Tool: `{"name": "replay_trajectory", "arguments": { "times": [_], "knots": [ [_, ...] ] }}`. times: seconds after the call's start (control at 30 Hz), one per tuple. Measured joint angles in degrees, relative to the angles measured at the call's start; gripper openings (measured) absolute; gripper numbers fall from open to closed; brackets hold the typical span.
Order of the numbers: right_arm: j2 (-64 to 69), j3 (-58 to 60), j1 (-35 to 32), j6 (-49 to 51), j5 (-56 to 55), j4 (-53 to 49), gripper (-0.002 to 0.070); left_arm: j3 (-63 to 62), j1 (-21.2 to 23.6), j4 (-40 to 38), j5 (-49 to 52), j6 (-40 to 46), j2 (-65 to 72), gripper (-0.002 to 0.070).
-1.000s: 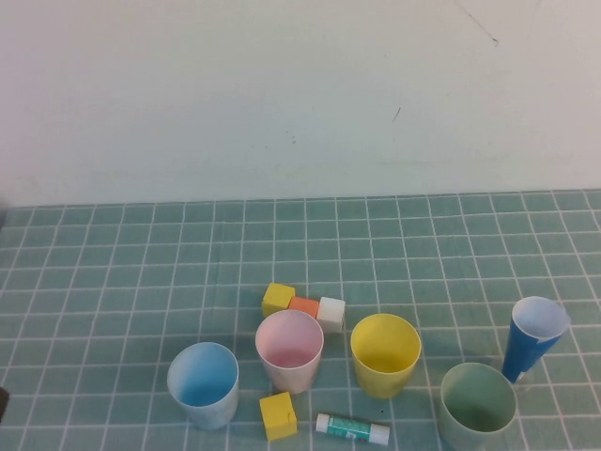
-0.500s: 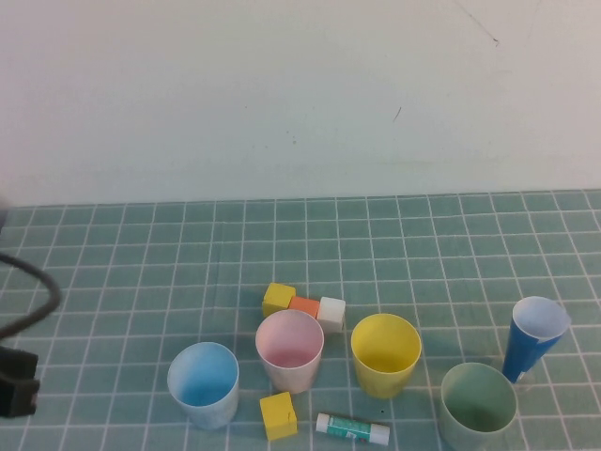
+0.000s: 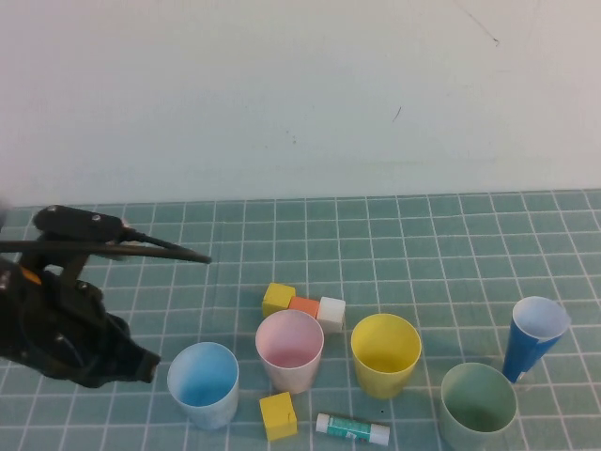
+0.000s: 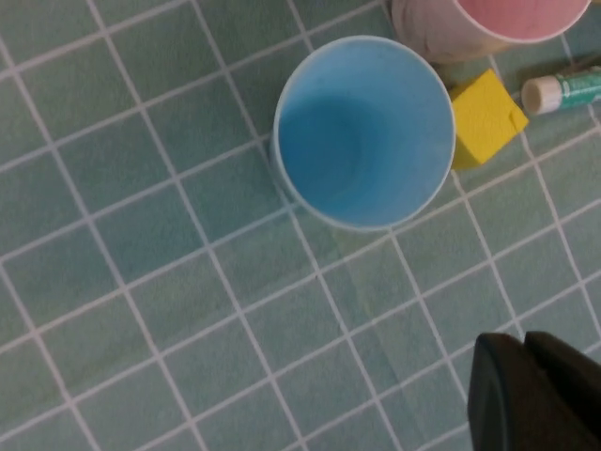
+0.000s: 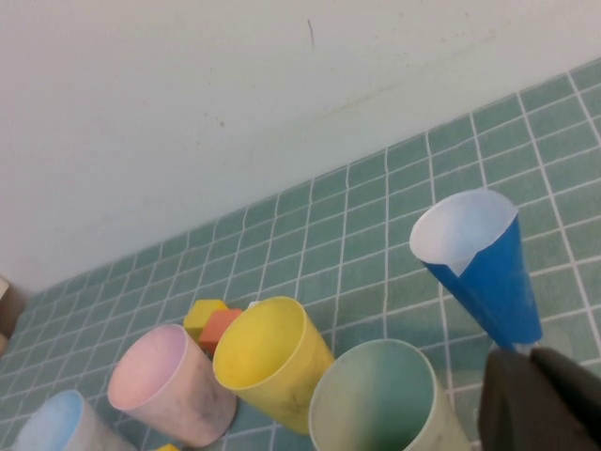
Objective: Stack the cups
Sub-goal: Pick up the blue cup
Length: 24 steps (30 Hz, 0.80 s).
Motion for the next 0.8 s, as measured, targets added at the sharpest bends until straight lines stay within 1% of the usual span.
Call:
{"name": "replay_trajectory", "arguments": {
  "times": [0.1,0.17,0.3,0.37,0.47,0.53,0.63,0.7,0.8],
  "knots": [
    [0.0,0.0,0.0,0.0,0.04,0.1,-0.0003,-0.41,-3.08,0.94,-3.65,-2.96,3.26,-0.0002],
    [0.0,0.0,0.0,0.0,0.04,0.1,-0.0003,-1.43,-4.35,2.1,-4.65,-5.21,5.47,-0.0002],
    [0.0,0.0,0.0,0.0,0.13,0.1,-0.0003,-4.75,-5.2,5.29,-4.15,-9.0,10.96,0.0005],
    [0.0,0.0,0.0,0.0,0.13,0.1,-0.0003,-6.73,-5.2,6.76,-3.39,-10.72,13.7,0.0036],
    [0.0,0.0,0.0,0.0,0.13,0.1,-0.0003,-8.96,-5.2,7.65,-3.0,-12.12,17.92,0.0146],
    [0.0,0.0,0.0,0.0,0.13,0.1,-0.0003,-10.31,-5.2,7.65,-3.12,-12.79,20.78,0.0274],
    [0.0,0.0,0.0,0.0,0.13,0.1,-0.0003,-11.48,-5.2,7.54,-4.4,-13.41,24.78,0.0424],
    [0.0,0.0,0.0,0.0,0.13,0.1,-0.0003,-11.74,-5.2,7.54,-5.66,-13.84,26.94,0.047],
    [0.0,0.0,0.0,-0.6,0.26,0.1,-0.0003,-11.96,-5.2,7.54,-7.54,-14.06,30.1,0.048]
  ]
}}
